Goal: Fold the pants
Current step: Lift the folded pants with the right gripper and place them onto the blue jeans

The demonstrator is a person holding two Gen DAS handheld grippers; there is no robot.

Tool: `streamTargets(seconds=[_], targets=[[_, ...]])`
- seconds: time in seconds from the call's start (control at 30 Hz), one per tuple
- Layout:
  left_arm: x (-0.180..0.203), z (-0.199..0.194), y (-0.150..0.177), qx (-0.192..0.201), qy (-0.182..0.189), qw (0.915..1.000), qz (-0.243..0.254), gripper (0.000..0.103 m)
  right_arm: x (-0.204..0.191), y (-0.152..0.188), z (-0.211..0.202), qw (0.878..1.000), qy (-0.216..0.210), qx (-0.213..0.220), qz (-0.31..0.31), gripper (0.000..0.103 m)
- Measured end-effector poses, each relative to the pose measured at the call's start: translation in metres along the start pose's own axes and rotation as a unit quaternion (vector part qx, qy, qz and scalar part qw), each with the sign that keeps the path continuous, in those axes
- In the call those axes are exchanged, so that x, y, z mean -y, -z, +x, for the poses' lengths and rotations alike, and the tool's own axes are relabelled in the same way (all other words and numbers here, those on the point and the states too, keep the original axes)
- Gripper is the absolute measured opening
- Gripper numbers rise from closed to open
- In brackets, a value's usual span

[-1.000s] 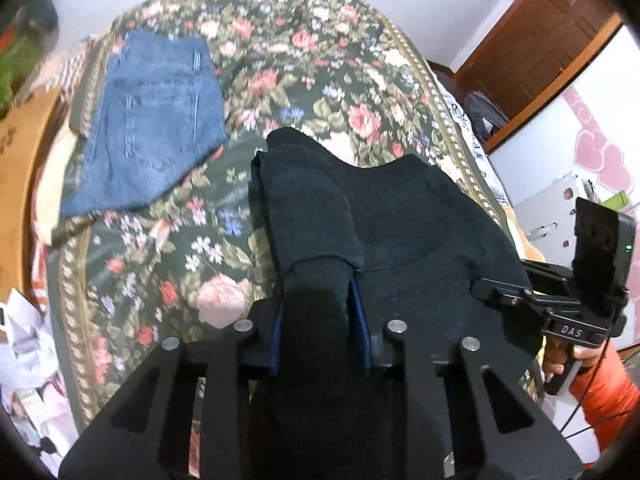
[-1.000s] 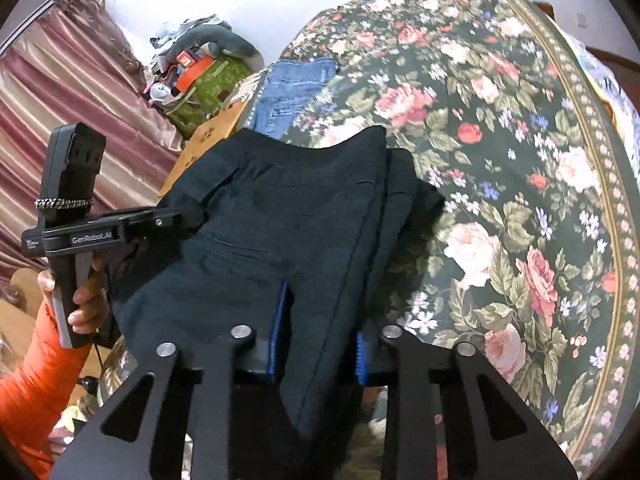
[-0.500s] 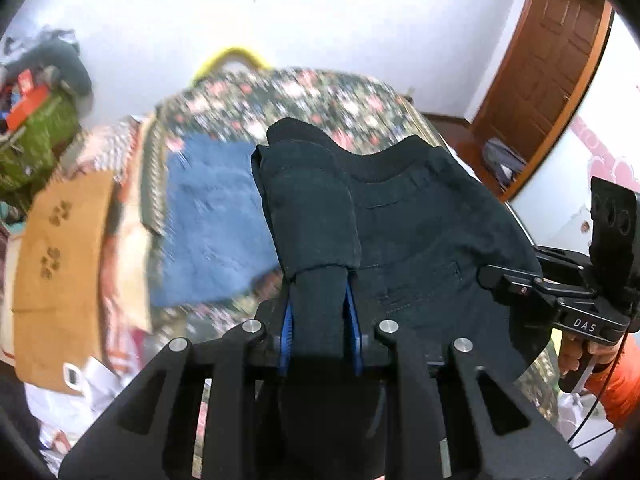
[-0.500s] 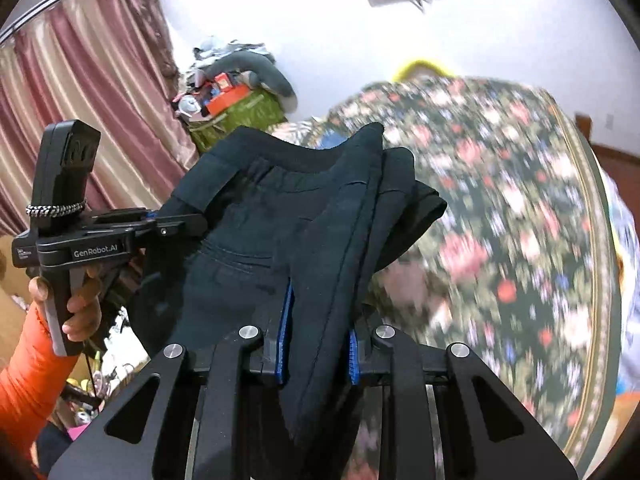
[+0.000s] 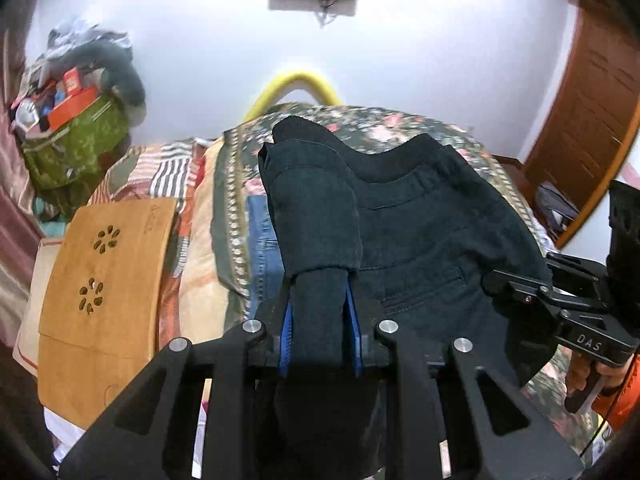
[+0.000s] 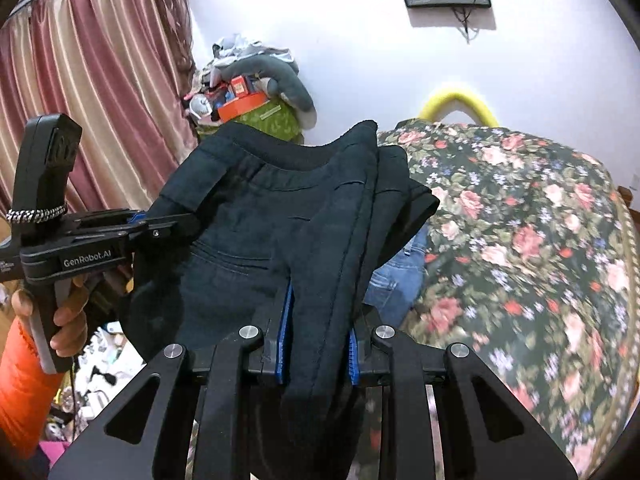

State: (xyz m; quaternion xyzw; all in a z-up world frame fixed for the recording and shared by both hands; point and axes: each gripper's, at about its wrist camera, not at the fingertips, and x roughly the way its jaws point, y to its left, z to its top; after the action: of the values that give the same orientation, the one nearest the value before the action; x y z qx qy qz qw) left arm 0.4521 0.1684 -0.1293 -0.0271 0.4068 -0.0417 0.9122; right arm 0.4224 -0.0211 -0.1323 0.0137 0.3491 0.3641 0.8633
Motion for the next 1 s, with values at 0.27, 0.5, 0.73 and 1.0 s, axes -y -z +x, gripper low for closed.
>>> streamTargets(seconds=[0.27,0.5,0.73,1.0], targets=[[-0.028,0.091,0.019,-0.017,-0.022,0.9994,-0.021,0.022,0.02,0.003,0.08,0.999,0.018,-0.049,-0.002,0.02],[-0.047,0.173,0.045,-0.09,-0.004,0.9936,-0.068,0.022,0.042,0.021,0.132,0.991,0.05,-0.123,0.01,0.02],[-0.046,0.179,0.06,-0.103,-0.02,0.9907,-0.087,0.044,0.051,0.042,0.143,0.982,0.084,-0.167,0.031,0.029],[-0.044,0.121,0.067,-0.076,-0.066,0.9909,-0.09,0.053,0.027,0.039,0.093,0.984,0.109,-0.141,-0.008,0.031]])
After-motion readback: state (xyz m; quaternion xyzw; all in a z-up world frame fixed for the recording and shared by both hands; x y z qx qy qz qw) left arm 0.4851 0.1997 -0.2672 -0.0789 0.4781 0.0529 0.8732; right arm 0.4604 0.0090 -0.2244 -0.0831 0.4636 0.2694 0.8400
